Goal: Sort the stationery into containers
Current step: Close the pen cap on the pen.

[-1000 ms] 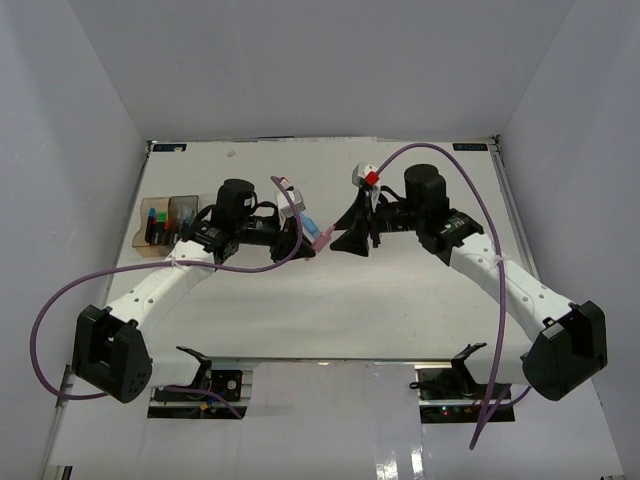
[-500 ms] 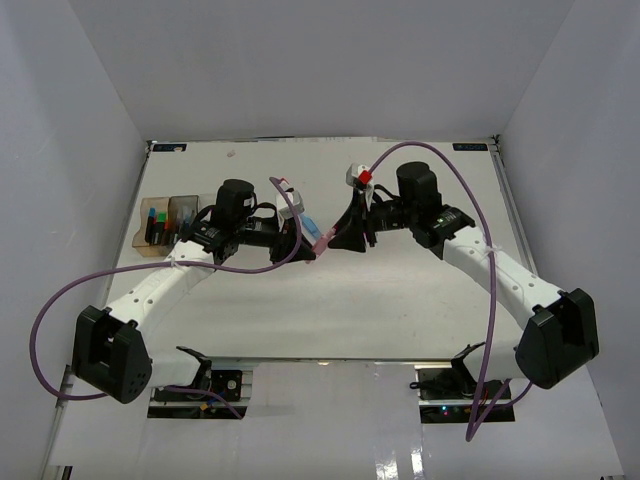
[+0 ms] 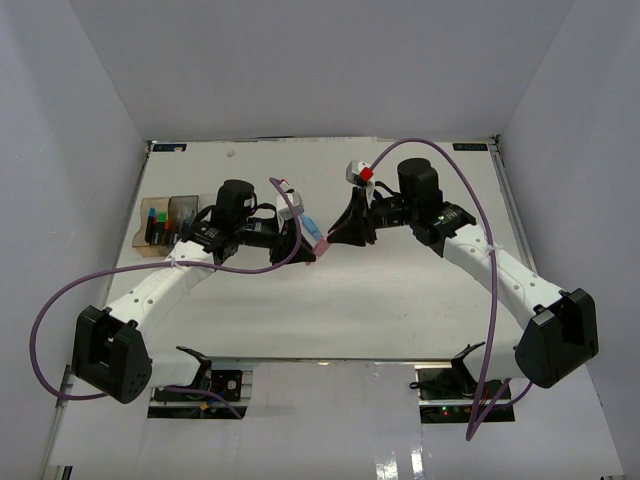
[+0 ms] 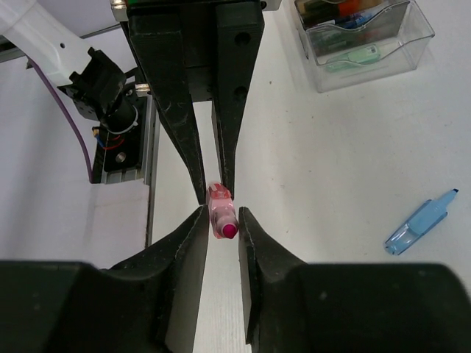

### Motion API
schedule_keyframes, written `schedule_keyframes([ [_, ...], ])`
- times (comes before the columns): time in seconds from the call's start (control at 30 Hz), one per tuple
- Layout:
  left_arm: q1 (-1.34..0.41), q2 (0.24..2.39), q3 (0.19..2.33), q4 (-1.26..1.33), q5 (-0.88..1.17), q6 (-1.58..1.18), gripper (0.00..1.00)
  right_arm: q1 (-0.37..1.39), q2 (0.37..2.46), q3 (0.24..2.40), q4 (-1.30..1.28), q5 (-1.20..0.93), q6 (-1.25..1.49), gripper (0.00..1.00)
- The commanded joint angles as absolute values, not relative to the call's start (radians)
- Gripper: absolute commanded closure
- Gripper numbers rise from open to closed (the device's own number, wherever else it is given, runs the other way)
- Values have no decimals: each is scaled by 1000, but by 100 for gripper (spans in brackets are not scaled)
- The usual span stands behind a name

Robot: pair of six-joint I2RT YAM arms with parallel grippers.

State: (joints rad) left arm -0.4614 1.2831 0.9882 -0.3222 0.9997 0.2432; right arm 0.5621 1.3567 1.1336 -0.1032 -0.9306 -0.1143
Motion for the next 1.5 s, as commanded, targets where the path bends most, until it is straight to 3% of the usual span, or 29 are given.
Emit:
schedule_keyframes([
  [0.0, -465, 1256, 985, -328, 1045, 259, 99, 558, 1356, 1170, -92, -954, -123, 73],
  [0.17, -465, 1258, 983, -328, 1049, 259, 99, 557, 1356, 1178, -95, -948, -126, 86],
  [0.33, -465, 1259, 982, -333, 1043, 264, 99, 558, 1348, 1186, -100, -933, -130, 92],
  [1.23, -465, 1341, 1014, -351, 982, 196, 96, 523, 1308, 1206, -187, -913, -192, 92],
  [1.37, -465, 1354, 1020, -331, 970, 161, 97, 525, 1307, 1200, -192, -920, -190, 86],
  [1.47, -465, 1356, 1019, -318, 968, 144, 97, 525, 1315, 1193, -192, -937, -186, 74],
])
